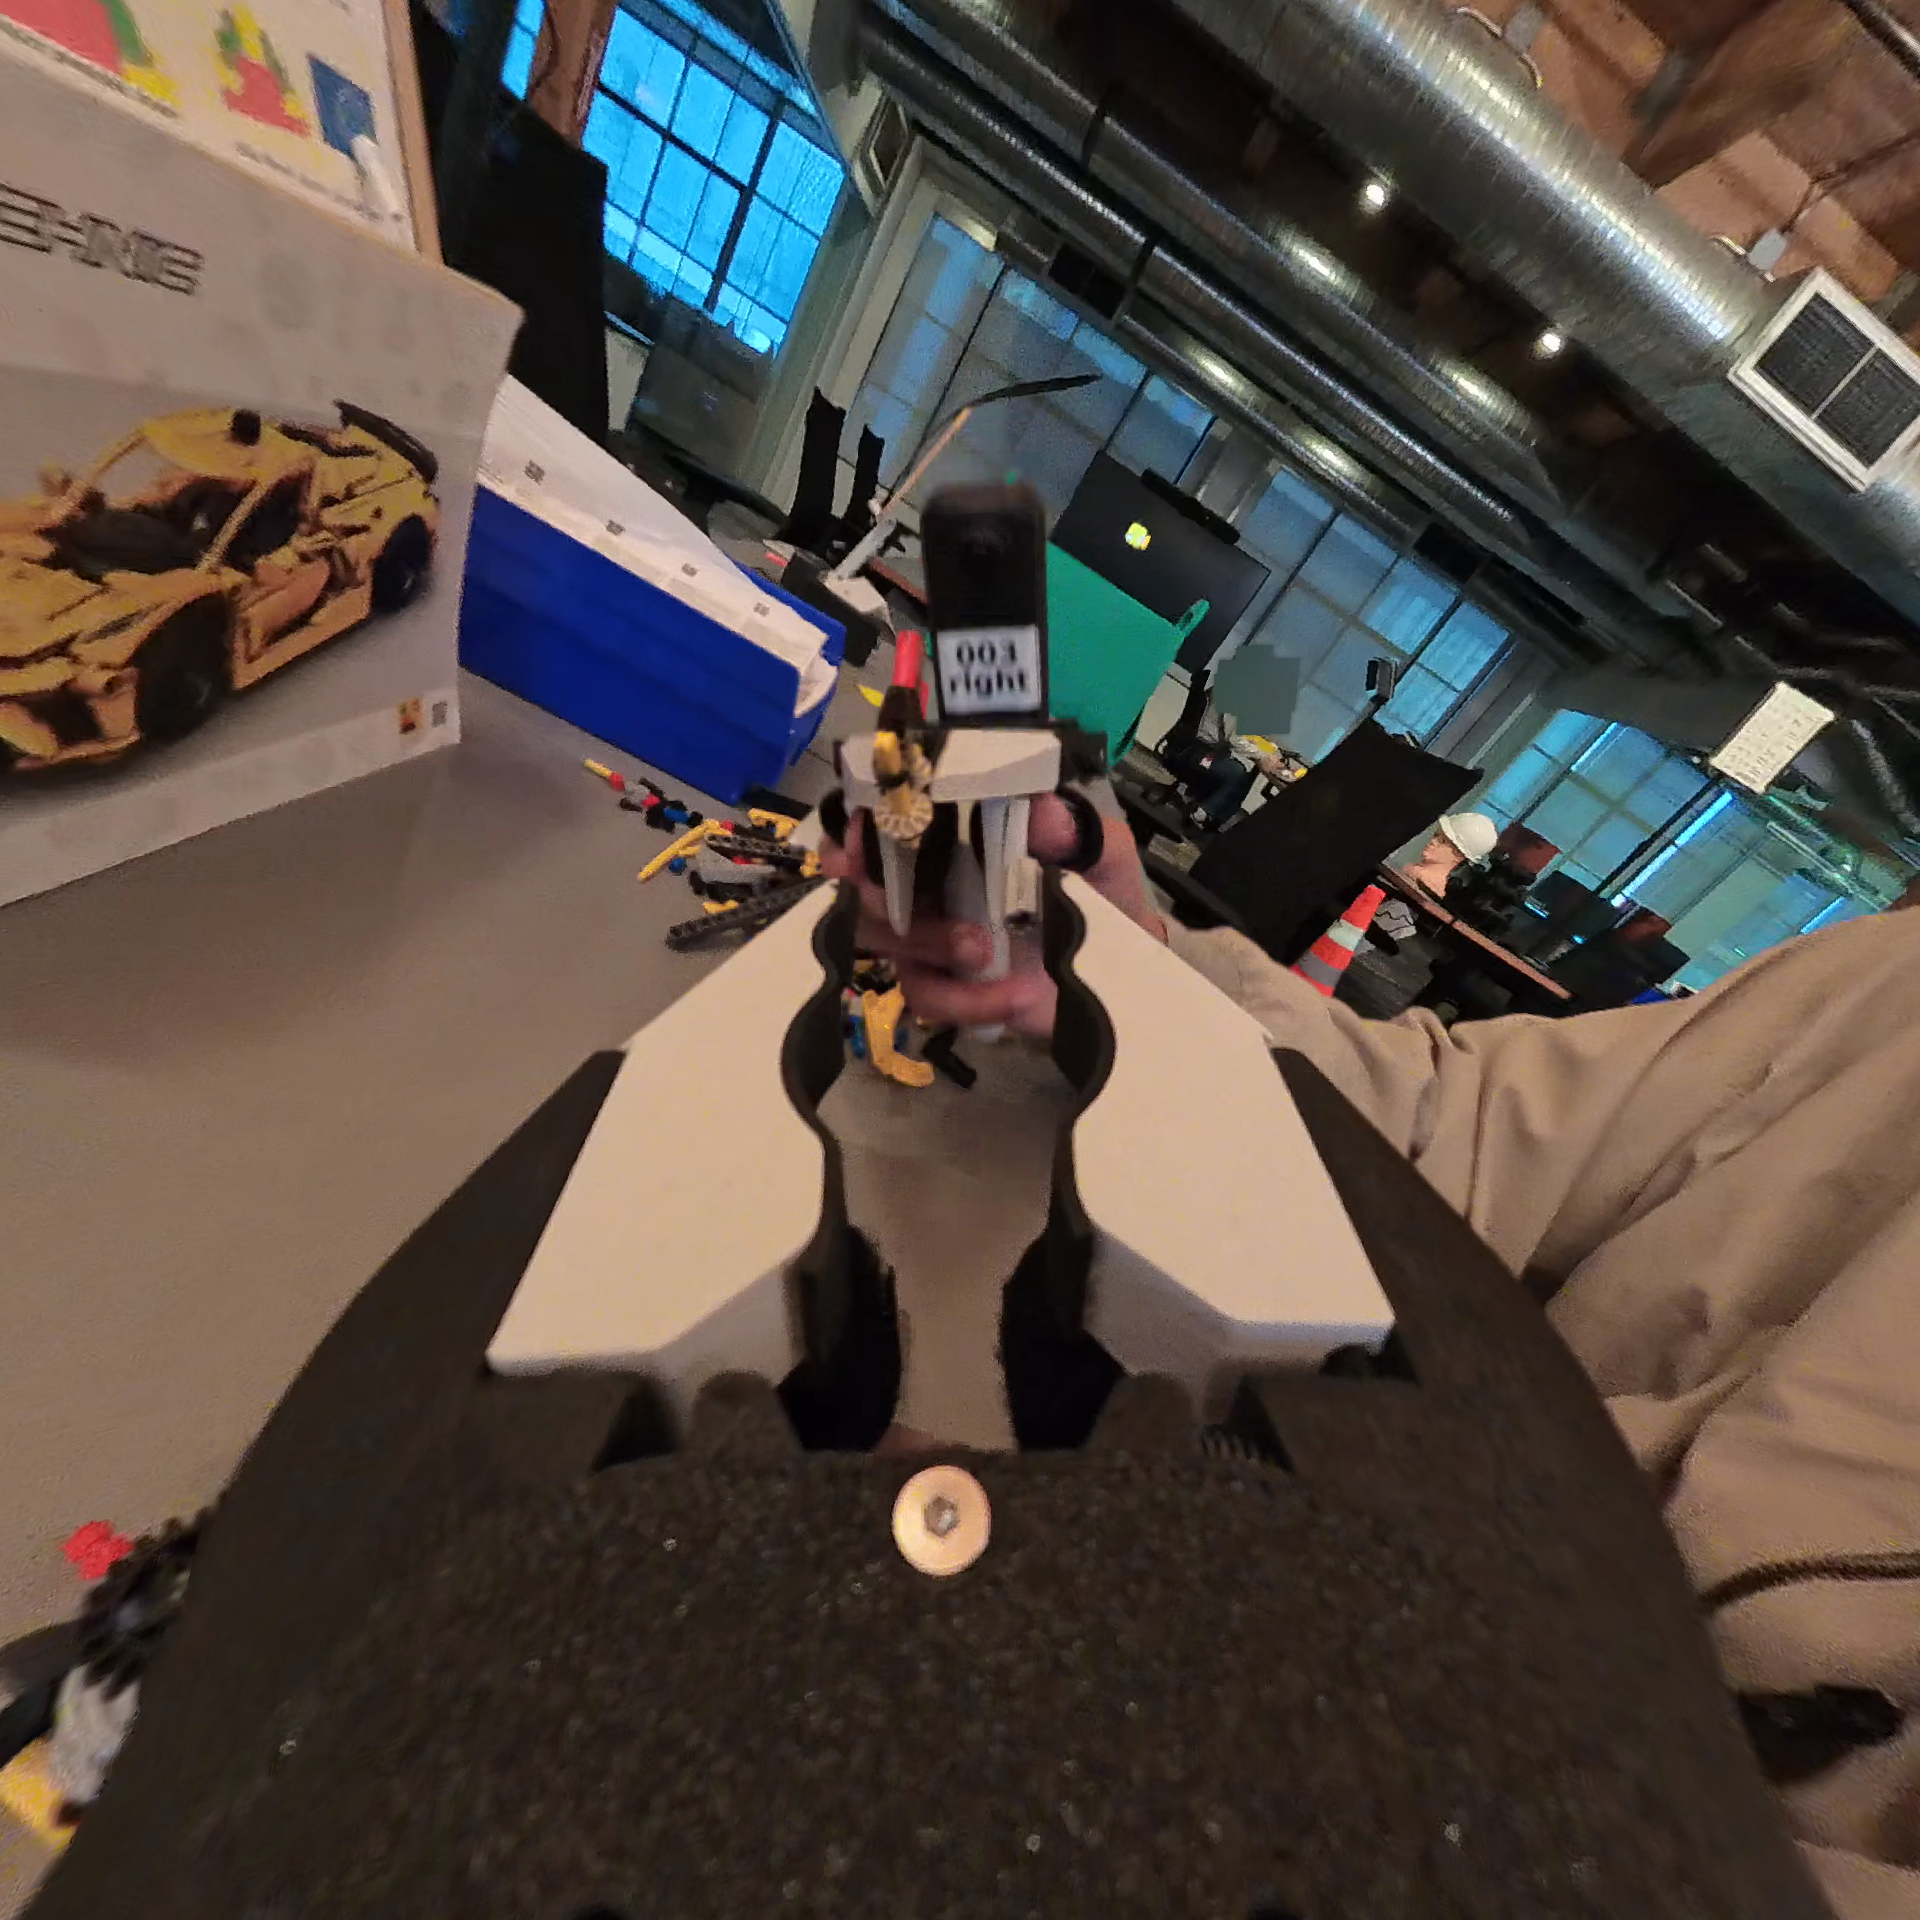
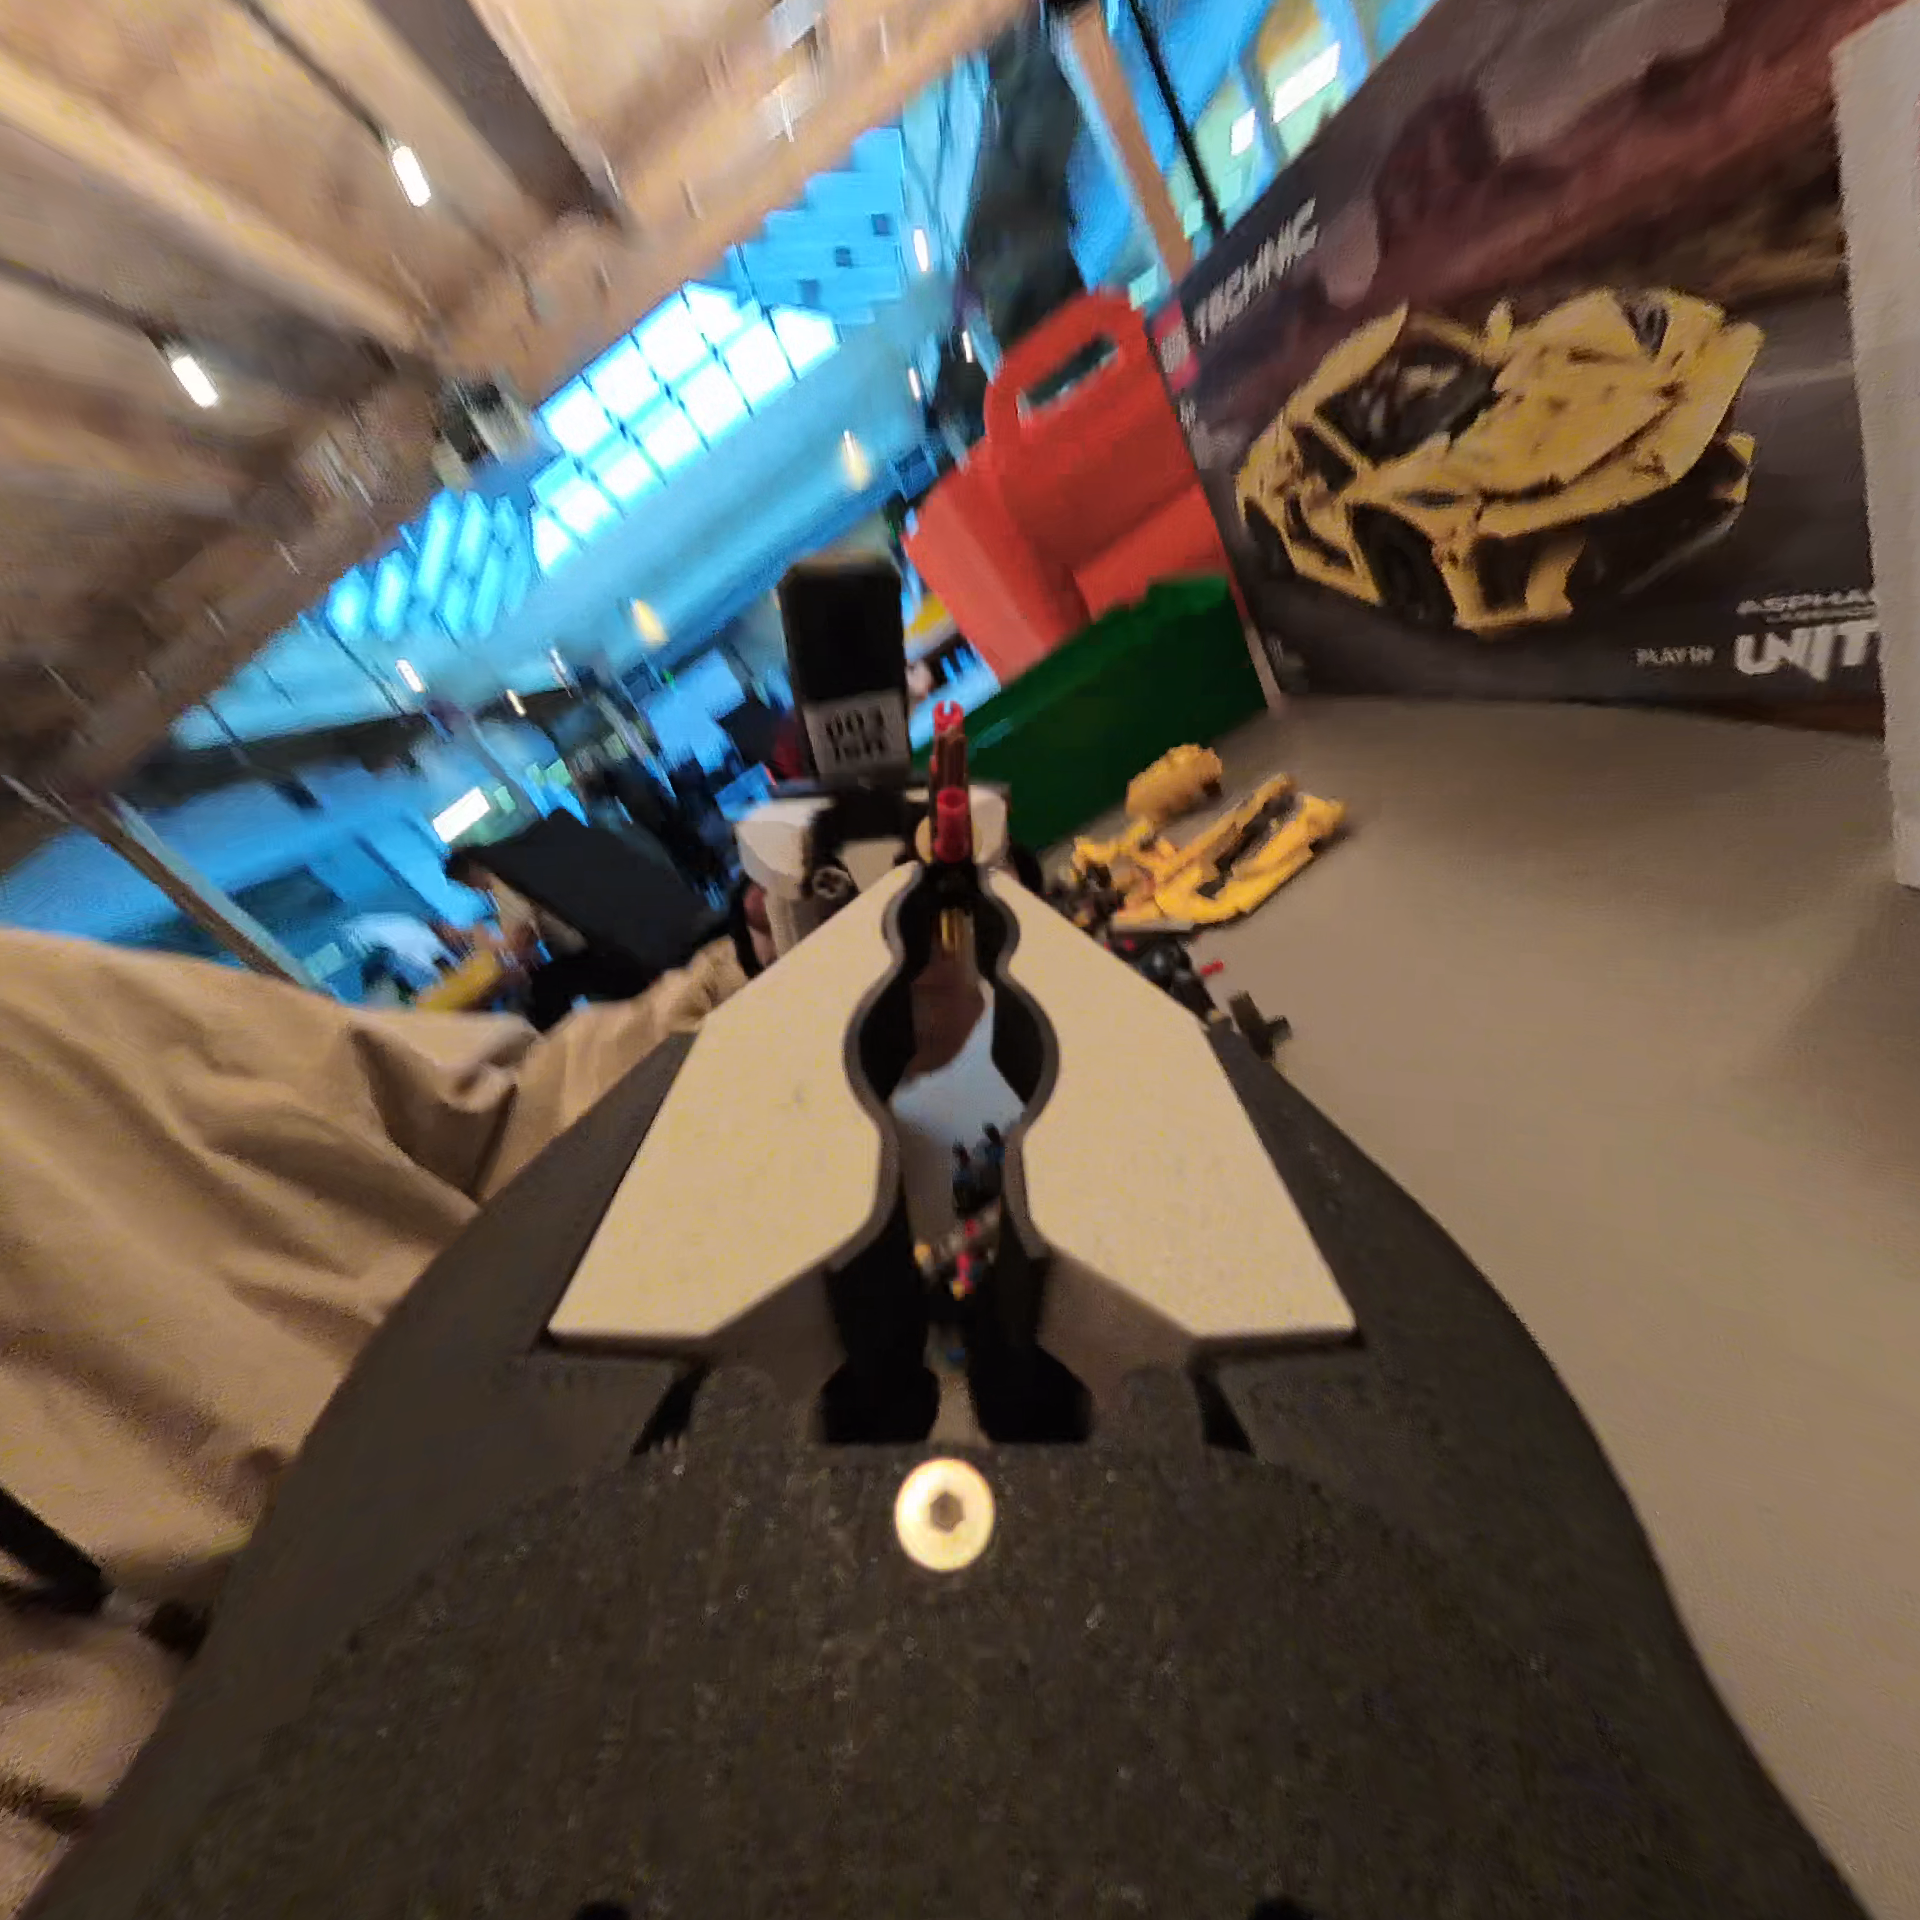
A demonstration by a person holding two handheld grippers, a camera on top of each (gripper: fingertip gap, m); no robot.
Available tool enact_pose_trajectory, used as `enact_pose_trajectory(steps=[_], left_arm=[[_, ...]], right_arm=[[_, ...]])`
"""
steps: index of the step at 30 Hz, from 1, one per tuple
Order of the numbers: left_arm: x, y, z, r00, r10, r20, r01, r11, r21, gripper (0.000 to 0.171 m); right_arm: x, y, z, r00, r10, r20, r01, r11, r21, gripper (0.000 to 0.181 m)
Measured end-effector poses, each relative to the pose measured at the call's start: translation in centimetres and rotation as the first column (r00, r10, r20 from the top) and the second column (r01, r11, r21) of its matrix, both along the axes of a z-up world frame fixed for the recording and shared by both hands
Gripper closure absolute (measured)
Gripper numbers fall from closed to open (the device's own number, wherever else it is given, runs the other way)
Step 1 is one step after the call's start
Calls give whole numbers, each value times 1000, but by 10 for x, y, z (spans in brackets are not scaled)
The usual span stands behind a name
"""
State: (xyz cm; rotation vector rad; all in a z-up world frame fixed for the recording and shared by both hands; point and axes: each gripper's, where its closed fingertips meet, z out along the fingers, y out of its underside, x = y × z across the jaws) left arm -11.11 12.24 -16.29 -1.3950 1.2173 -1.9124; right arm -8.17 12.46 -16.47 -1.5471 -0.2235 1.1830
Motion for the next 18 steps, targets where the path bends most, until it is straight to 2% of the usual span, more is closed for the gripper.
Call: enact_pose_trajectory(steps=[2,3,6,9,14,18], left_arm=[[3,4,0,999,29,37,-29,1000,-2,136],[6,4,1,998,36,52,-36,999,-6,137],[10,-3,5,995,5,96,-2,1000,-29,141],[9,-13,2,995,-49,90,52,998,-31,150],[7,-13,-1,998,-18,61,19,1000,-12,153],[8,-12,1,996,-33,84,41,994,-105,153]], right_arm=[[-4,-3,7,988,28,-151,-26,1000,14,176],[-9,-6,8,982,65,-177,-62,998,20,176],[-20,-5,-4,990,78,-116,-82,996,-23,175],[-28,-8,-3,986,111,-124,-115,993,-29,176],[-26,-10,-9,985,115,-128,-122,992,-45,176],[-26,-10,-8,992,89,-85,-91,995,-25,175]])
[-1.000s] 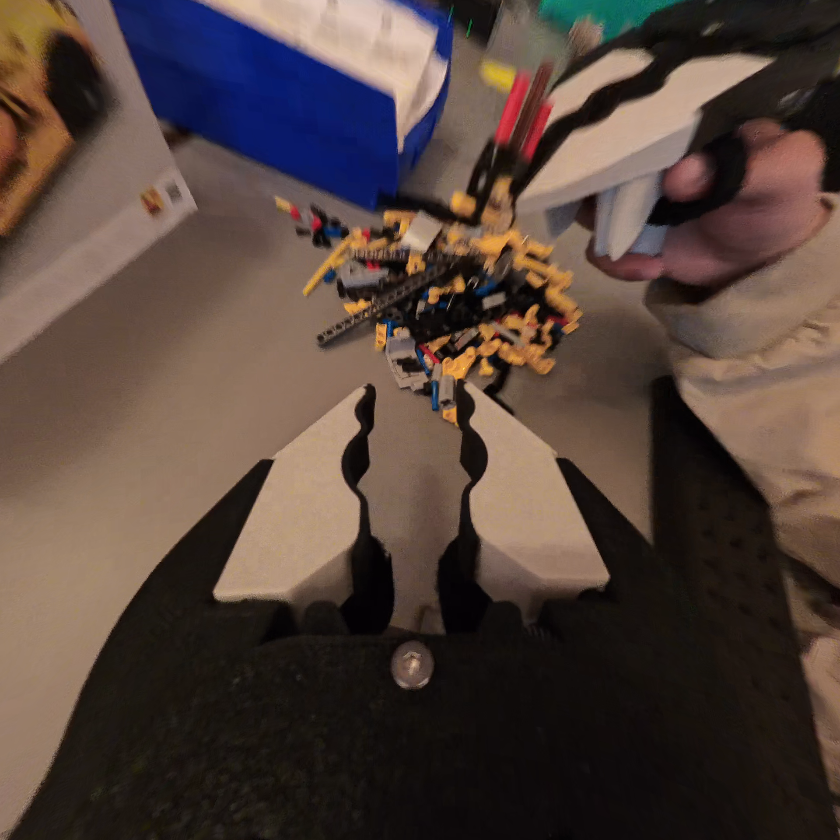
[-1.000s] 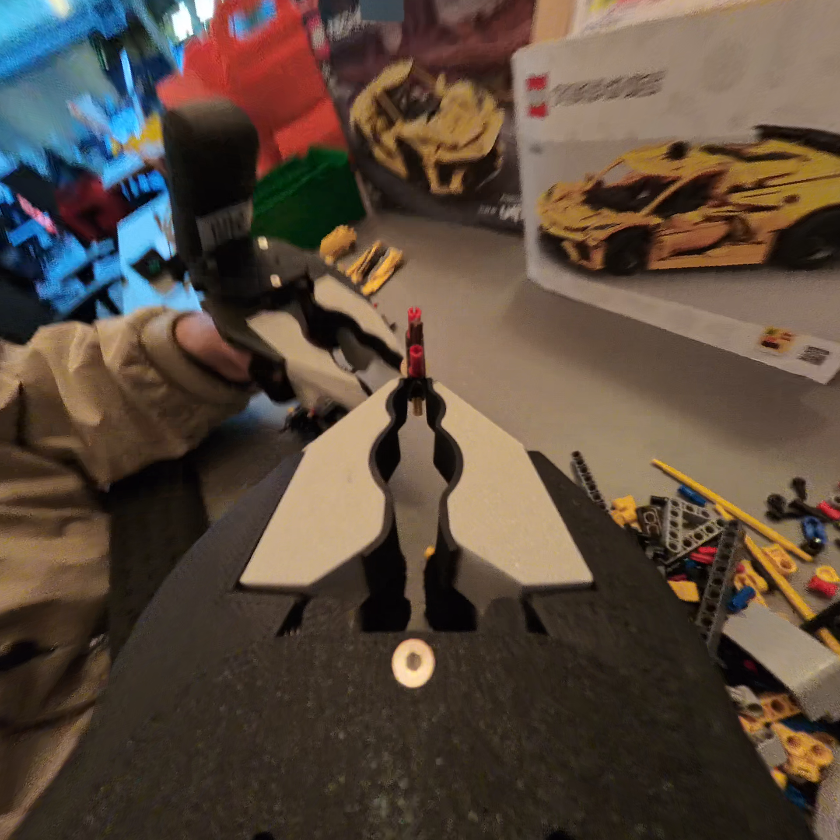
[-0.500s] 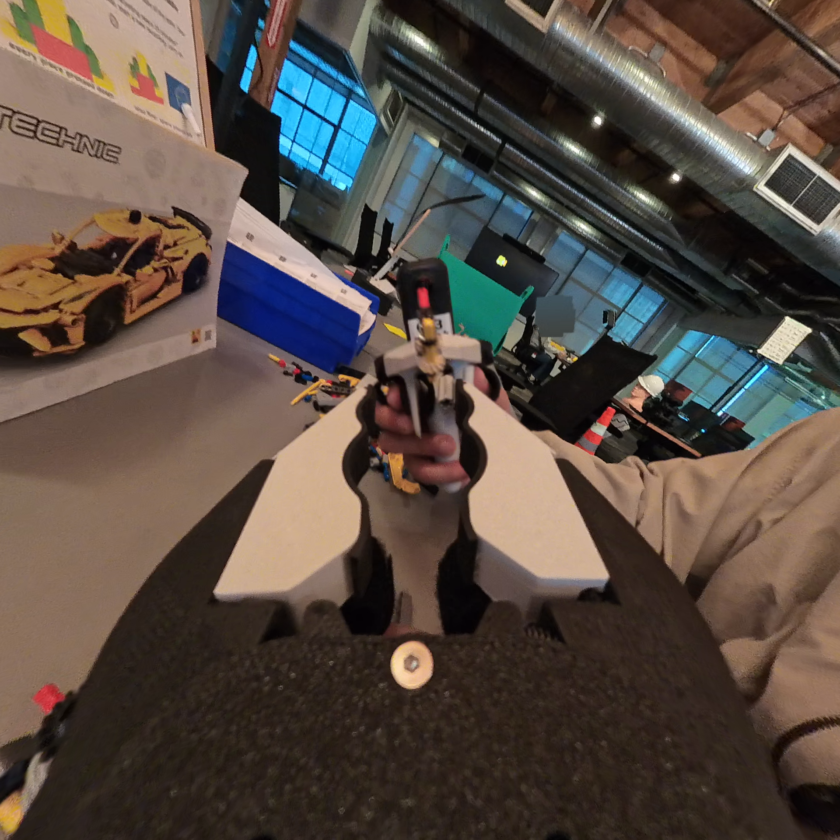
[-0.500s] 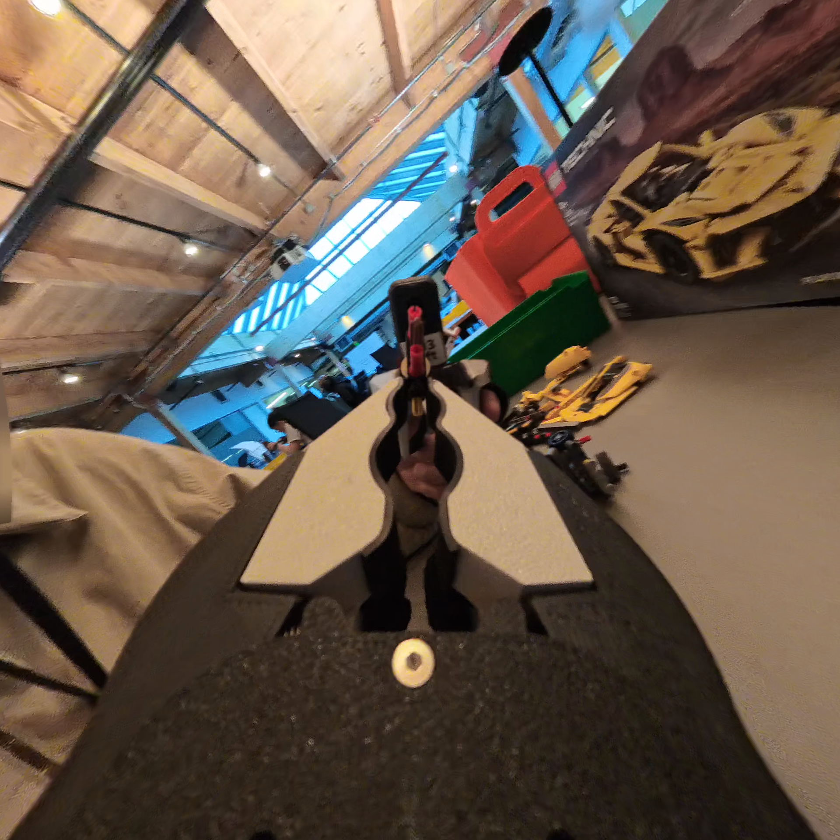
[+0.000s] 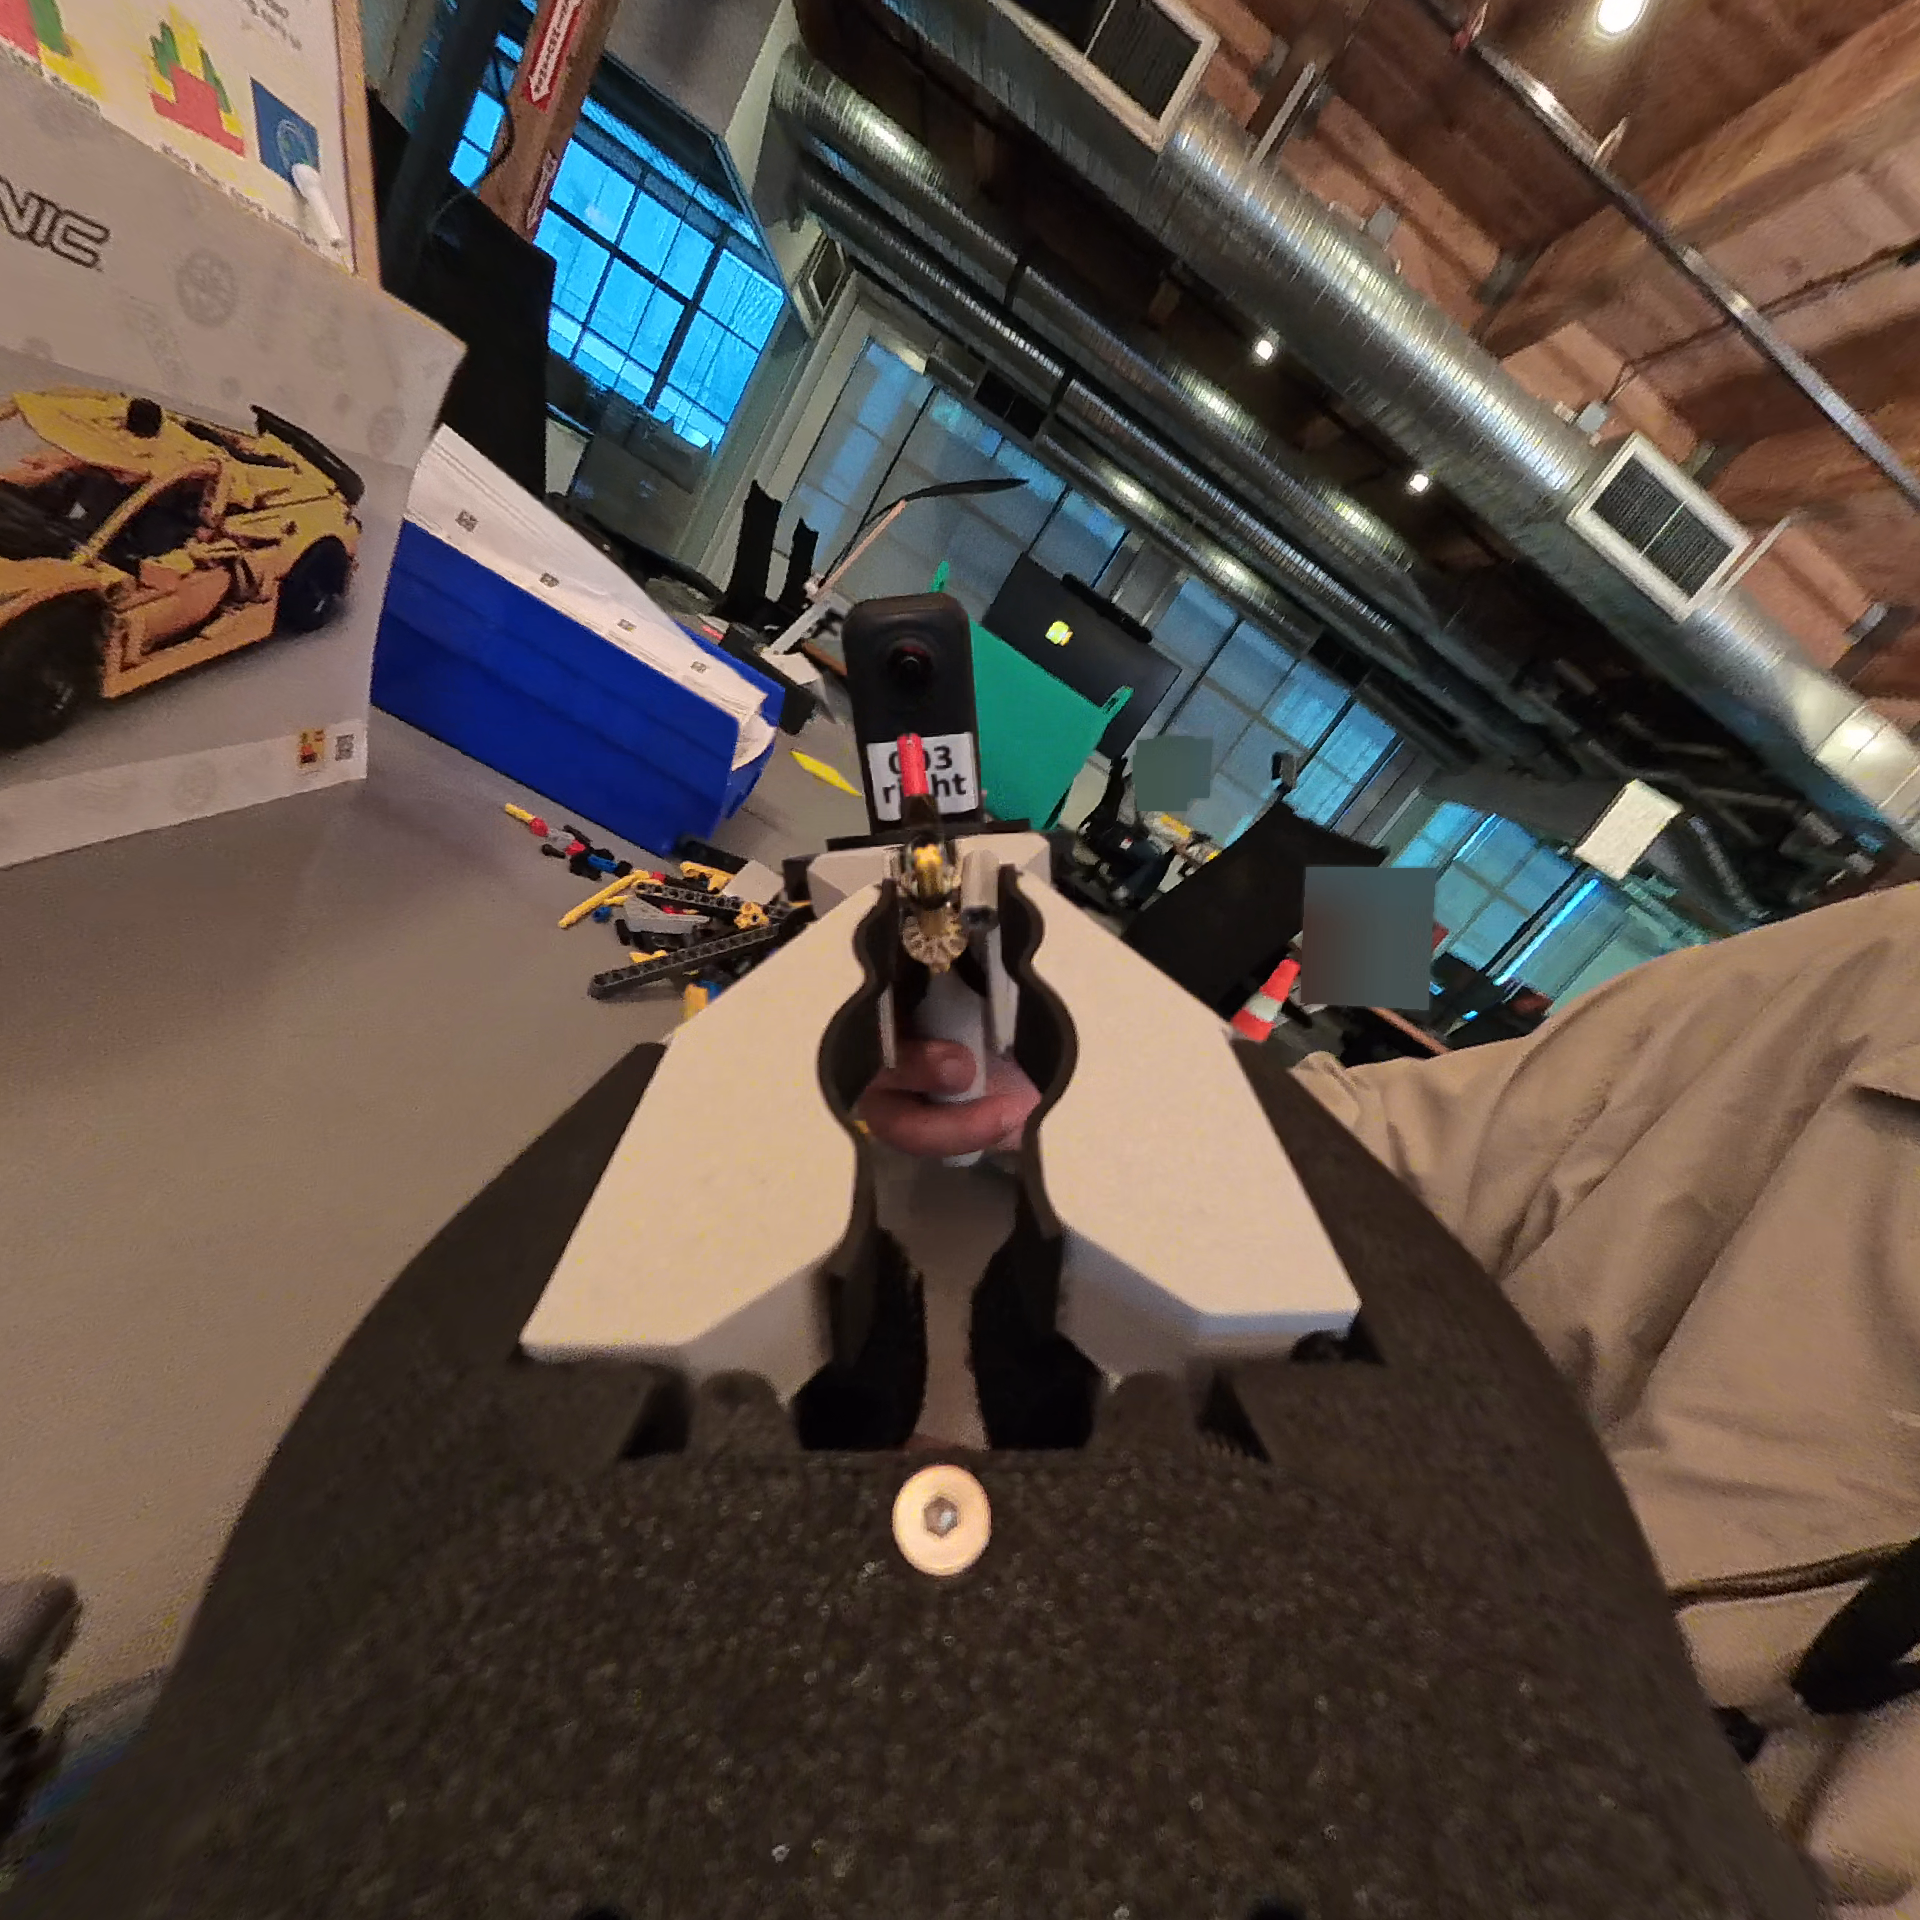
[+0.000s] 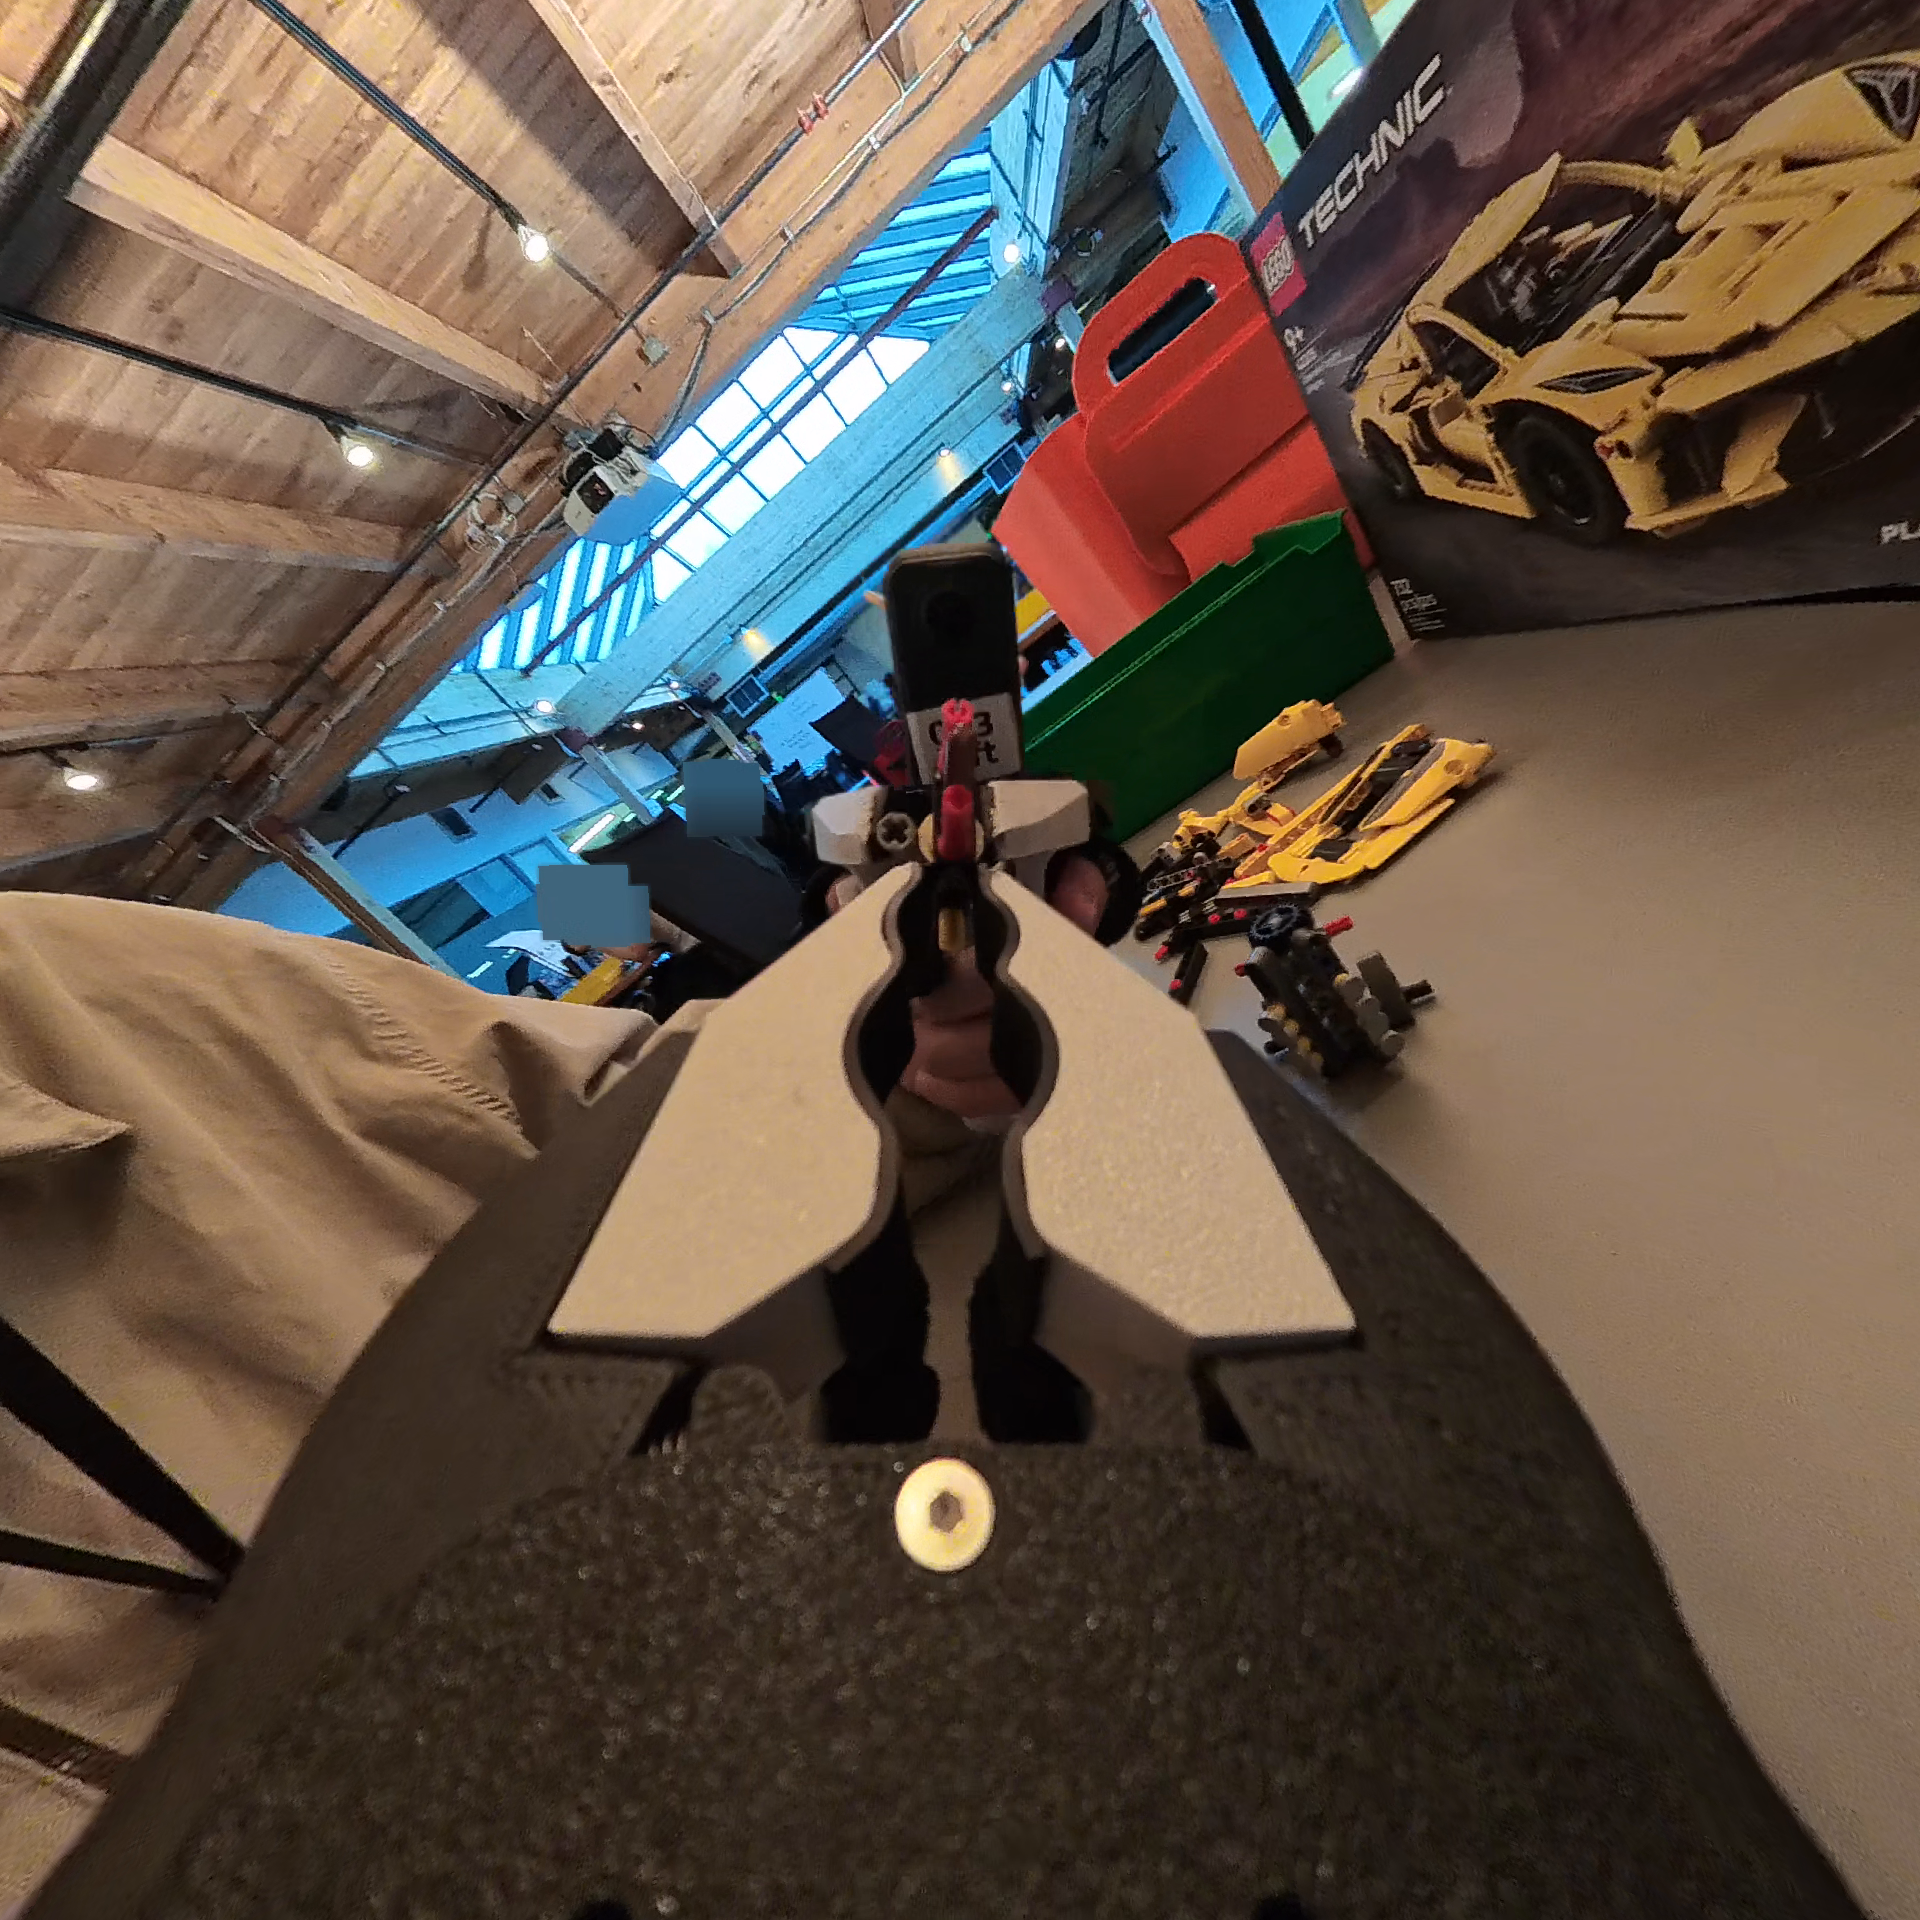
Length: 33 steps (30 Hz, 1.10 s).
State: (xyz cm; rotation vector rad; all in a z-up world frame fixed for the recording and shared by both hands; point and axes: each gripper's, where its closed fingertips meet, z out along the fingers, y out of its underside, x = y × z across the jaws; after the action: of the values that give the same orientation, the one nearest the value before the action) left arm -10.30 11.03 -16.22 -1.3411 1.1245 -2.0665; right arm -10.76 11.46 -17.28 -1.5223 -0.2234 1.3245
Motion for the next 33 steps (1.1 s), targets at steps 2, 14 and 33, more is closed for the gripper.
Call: enact_pose_trajectory(steps=[2,14,33], left_arm=[[-1,-1,0,1000,-26,11,26,999,-42,153],[-2,5,5,1000,-1,24,3,998,-69,158],[23,-14,-56,964,65,-258,-8,976,218,152]], right_arm=[[-1,-1,0,1000,1,10,-2,1000,4,175],[-2,0,-5,998,-18,57,18,1000,4,175],[68,14,-24,930,-274,244,305,947,-98,176]])
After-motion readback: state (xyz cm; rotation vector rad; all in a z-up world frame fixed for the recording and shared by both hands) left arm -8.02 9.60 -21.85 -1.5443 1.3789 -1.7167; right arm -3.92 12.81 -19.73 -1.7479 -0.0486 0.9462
